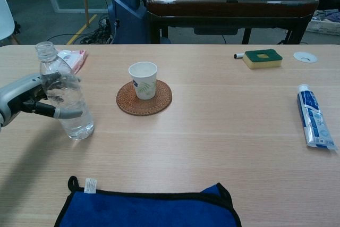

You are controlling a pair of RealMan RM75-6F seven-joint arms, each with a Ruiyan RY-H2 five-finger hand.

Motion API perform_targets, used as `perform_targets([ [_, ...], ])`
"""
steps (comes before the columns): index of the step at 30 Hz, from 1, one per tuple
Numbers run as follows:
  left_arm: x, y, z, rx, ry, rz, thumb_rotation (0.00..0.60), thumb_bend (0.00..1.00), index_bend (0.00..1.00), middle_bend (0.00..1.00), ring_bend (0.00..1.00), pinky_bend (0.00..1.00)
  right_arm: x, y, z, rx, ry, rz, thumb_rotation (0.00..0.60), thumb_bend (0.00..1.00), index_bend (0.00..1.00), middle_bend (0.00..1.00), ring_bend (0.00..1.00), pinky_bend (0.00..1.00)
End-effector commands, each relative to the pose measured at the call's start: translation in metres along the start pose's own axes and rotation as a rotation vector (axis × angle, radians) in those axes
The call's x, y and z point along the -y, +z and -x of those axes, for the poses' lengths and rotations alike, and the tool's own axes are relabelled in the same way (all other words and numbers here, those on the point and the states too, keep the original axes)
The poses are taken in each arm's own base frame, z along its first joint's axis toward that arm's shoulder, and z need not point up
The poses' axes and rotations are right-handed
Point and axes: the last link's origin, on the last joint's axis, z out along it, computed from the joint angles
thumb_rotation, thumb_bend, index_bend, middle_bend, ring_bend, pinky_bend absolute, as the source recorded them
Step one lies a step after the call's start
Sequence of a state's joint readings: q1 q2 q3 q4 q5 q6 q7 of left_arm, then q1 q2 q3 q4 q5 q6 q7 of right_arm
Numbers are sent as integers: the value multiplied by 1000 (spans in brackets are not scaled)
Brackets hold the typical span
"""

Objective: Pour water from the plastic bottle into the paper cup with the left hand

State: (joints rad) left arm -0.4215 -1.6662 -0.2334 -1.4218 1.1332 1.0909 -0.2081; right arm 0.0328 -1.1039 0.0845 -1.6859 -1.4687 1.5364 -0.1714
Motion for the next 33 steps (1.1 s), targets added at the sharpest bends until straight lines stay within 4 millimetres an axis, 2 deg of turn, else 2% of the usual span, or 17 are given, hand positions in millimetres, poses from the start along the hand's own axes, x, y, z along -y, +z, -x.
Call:
perform_targets([
  [1, -2, 1, 3, -2, -12, 5, 600, 72, 254, 247, 104, 156, 0, 0, 0, -1, 1, -1, 600, 461, 562, 515, 474, 465],
  [6, -4, 3, 7, -8, -30, 14, 600, 72, 349, 311, 136, 155, 0, 0, -2, -5, 3, -1, 600, 462, 562, 515, 473, 465],
  [11, -7, 3, 10, -29, -37, 28, 600, 72, 485, 471, 213, 156, -1, -1, -3, -9, 4, 1, 600, 461, 562, 515, 474, 465],
  [16, -12, 3, 12, -48, -43, 56, 600, 72, 564, 577, 282, 156, -1, -1, -4, -11, 6, 1, 600, 461, 562, 515, 474, 465],
  [25, -27, 4, 12, -86, 24, 119, 600, 72, 654, 711, 376, 156, 0, -1, -5, -15, 8, -1, 600, 462, 562, 515, 474, 465],
  [33, -51, 11, 6, -108, 186, 190, 600, 72, 665, 752, 394, 161, 0, -2, -7, -20, 12, -2, 600, 462, 562, 515, 474, 464],
])
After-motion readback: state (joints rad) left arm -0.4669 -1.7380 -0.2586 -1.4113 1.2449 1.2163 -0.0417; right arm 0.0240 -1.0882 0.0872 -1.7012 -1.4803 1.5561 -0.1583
